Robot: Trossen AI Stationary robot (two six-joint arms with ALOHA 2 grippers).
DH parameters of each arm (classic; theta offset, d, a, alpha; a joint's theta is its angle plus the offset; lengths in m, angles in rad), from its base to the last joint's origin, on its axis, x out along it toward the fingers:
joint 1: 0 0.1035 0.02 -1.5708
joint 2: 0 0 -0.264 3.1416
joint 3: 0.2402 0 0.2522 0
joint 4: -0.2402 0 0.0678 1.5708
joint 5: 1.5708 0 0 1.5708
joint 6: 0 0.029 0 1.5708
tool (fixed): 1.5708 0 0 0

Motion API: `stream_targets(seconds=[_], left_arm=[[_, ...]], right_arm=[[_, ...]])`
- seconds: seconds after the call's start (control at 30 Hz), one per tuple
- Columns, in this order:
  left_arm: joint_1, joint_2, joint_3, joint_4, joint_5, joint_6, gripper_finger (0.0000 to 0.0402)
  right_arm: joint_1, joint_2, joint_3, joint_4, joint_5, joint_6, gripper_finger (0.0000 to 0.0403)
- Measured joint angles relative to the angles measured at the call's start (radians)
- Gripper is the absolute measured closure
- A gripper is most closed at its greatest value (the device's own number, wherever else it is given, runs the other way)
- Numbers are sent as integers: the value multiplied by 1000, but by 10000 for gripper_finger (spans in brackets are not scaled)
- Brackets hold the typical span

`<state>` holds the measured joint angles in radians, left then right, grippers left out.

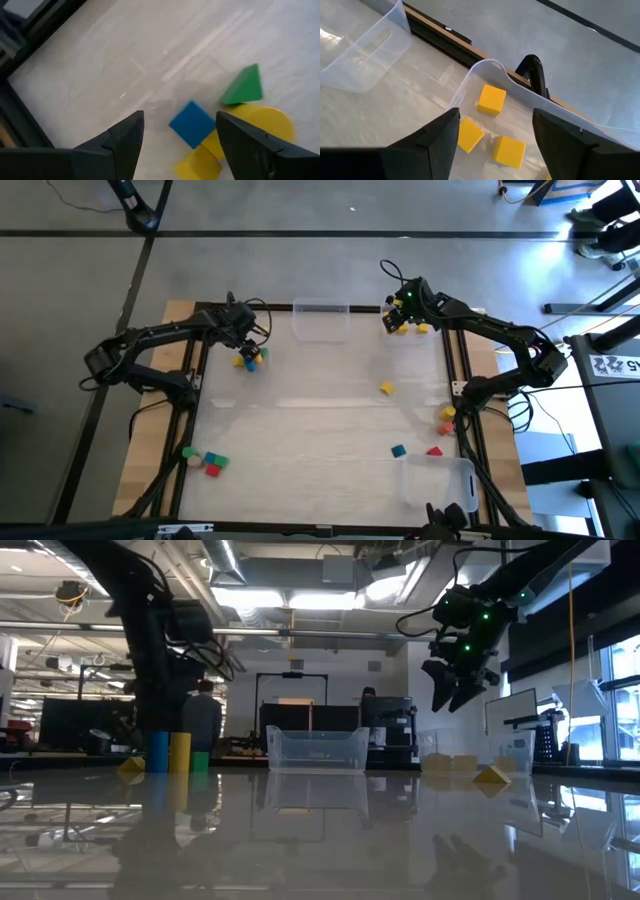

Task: Sort blocks by size
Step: Put the blue square block into the top right transparent bin

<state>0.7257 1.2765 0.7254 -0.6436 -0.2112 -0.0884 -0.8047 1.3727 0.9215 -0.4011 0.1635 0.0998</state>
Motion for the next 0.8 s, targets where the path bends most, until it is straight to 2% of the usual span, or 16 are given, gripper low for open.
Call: stream_targets(seconds=[0.3, 0.43, 0.6, 0.8], left_arm=[[42, 95, 1, 3, 3, 18, 166], [44, 133, 5, 80, -15, 22, 166], [70, 144, 0, 170, -80, -20, 166], [129, 144, 0, 195, -84, -13, 166]], right_arm=[[0, 0, 0, 8, 0, 0, 155], [0, 0, 0, 16, 0, -1, 155], [0, 0, 0, 32, 0, -1, 155], [0, 0, 0, 34, 0, -1, 155]])
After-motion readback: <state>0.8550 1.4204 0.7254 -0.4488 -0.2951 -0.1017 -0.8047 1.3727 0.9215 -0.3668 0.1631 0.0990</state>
